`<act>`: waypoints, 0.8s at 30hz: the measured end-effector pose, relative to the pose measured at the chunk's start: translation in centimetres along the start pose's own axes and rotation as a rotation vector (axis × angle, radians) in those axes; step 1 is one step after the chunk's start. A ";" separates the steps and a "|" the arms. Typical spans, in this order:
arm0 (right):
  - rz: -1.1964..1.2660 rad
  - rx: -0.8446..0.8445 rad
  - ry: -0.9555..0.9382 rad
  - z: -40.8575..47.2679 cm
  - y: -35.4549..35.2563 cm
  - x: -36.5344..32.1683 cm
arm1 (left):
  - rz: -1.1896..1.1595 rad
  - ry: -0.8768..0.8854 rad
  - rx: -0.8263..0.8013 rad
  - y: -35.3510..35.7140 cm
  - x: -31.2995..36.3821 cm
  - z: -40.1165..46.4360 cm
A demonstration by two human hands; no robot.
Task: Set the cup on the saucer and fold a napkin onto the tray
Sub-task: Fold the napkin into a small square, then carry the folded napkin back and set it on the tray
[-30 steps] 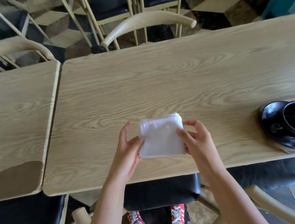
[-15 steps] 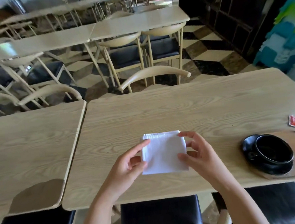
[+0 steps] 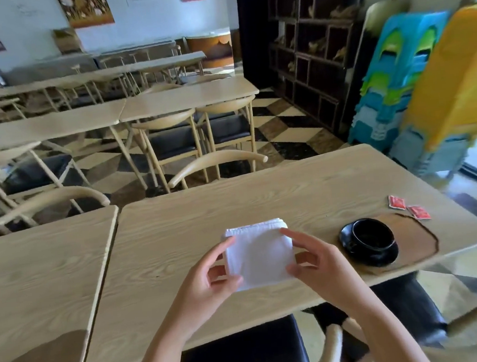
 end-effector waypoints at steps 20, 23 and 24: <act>-0.120 0.278 0.133 -17.6 -8.5 -0.1 | 0.048 0.078 -0.190 12.6 1.7 -6.4; -0.129 0.310 0.117 -18.7 -12.0 0.6 | 0.021 0.065 -0.214 16.2 2.6 -5.8; -0.130 0.321 0.116 -19.0 -13.4 1.0 | 0.012 0.064 -0.231 17.6 2.9 -5.5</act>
Point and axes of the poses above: each hand's wrist, its own z-axis towards the middle knuckle, its own y-axis out of the palm, x = y × z, the point moved 9 cm from there along z, towards the middle knuckle, and after that the axes turned 10 degrees about -y, right-handed, at the moved point
